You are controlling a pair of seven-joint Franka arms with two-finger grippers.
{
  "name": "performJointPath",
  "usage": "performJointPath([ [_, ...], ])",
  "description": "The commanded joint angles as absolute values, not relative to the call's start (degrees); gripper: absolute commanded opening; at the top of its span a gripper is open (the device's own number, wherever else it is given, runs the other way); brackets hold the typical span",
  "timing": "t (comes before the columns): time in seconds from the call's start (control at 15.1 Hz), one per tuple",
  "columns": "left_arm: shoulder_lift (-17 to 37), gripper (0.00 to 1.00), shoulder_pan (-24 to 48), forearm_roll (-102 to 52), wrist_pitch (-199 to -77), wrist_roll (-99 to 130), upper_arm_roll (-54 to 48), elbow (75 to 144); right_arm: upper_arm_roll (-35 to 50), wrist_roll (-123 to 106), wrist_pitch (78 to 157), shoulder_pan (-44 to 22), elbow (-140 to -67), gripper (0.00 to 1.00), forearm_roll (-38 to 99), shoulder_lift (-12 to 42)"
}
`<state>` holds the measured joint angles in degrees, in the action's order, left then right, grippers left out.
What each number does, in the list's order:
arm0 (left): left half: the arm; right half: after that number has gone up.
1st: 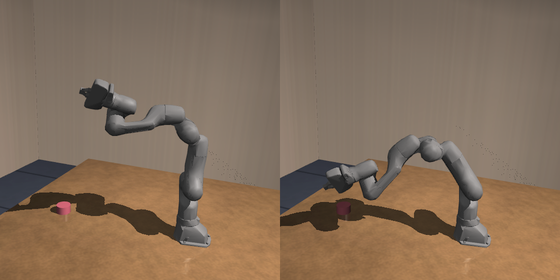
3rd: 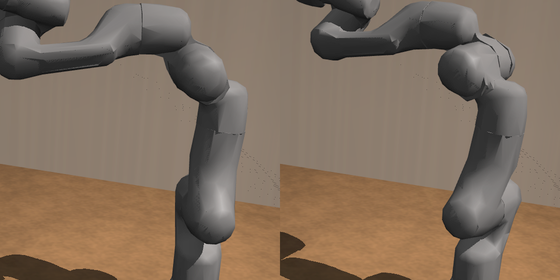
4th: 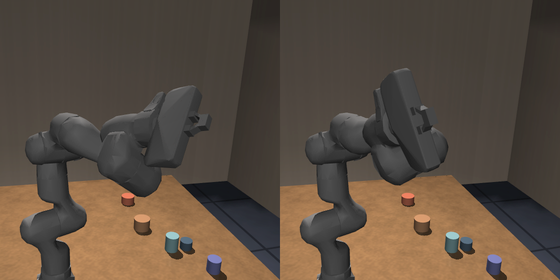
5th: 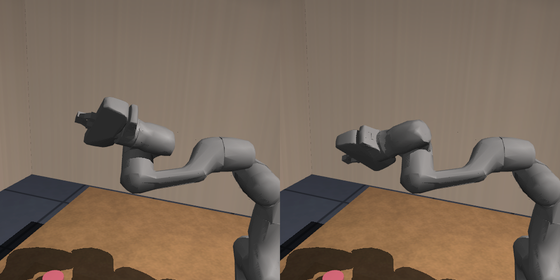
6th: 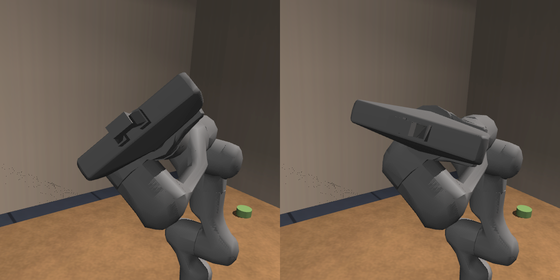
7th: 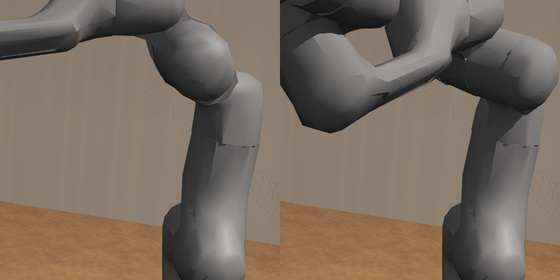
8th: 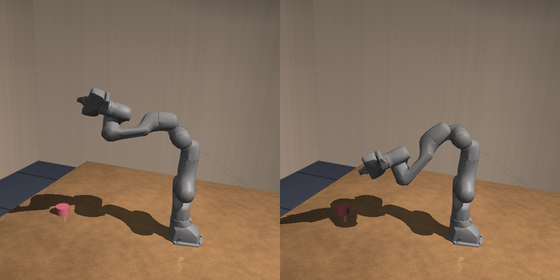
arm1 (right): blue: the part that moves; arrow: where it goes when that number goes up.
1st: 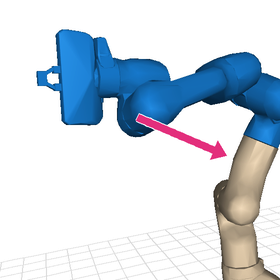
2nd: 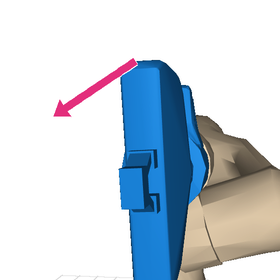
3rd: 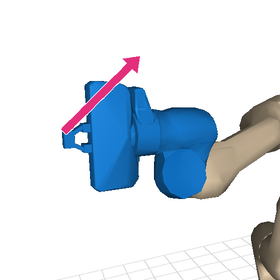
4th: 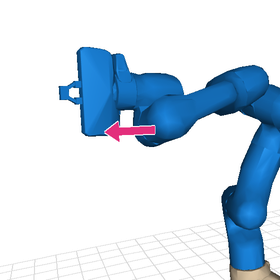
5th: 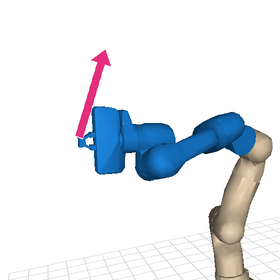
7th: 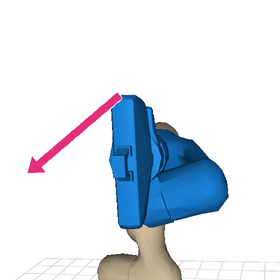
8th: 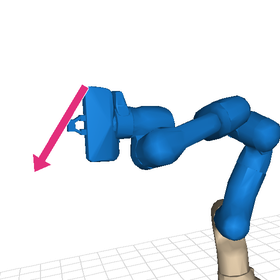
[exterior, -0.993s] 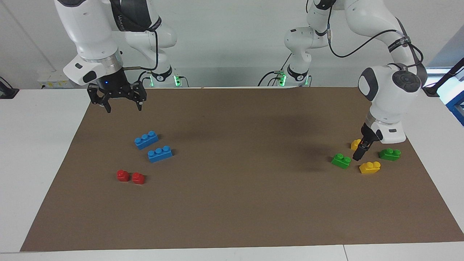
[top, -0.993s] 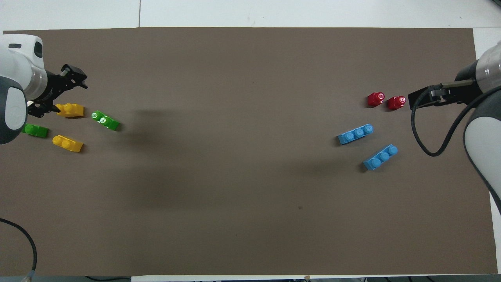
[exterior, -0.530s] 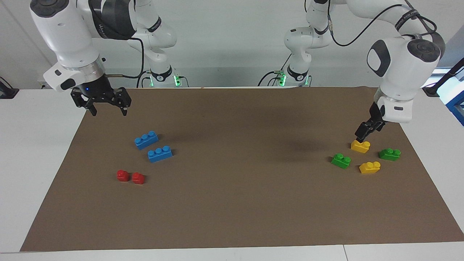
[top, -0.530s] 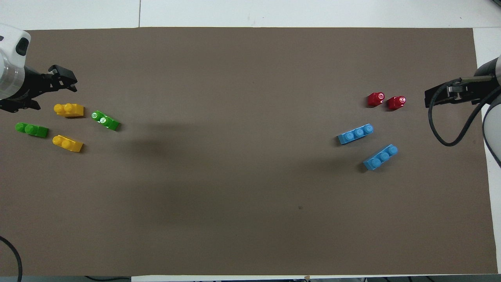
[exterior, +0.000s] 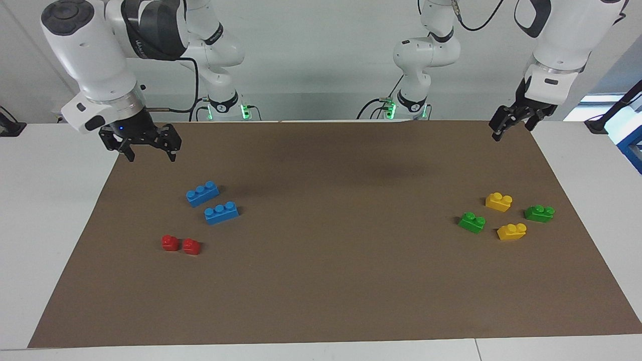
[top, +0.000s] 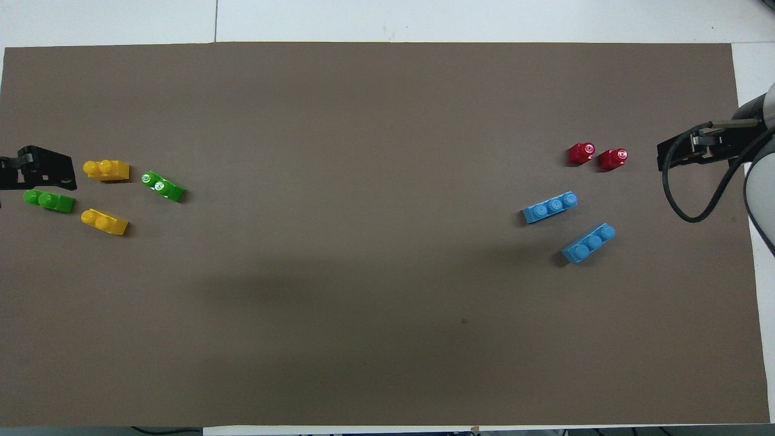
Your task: Remove green block with left arm and hold with right
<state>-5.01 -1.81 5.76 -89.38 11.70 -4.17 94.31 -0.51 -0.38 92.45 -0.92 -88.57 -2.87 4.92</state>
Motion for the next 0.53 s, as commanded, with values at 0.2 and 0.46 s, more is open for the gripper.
performJointPath([
  [0.2,-11.9,1.0,-1.7,-1.0,-89.8,9.2,-3.5,102.5,-0.2,-1.1,91.5,-0.3,-87.8,1.0,-0.9,5.1],
  [0.46,-13.2,1.0,-1.7,-1.4,-93.4,9.3,-3.3,105.4,-0.2,-1.1,91.6,-0.3,-87.7,1.0,-0.9,5.2],
])
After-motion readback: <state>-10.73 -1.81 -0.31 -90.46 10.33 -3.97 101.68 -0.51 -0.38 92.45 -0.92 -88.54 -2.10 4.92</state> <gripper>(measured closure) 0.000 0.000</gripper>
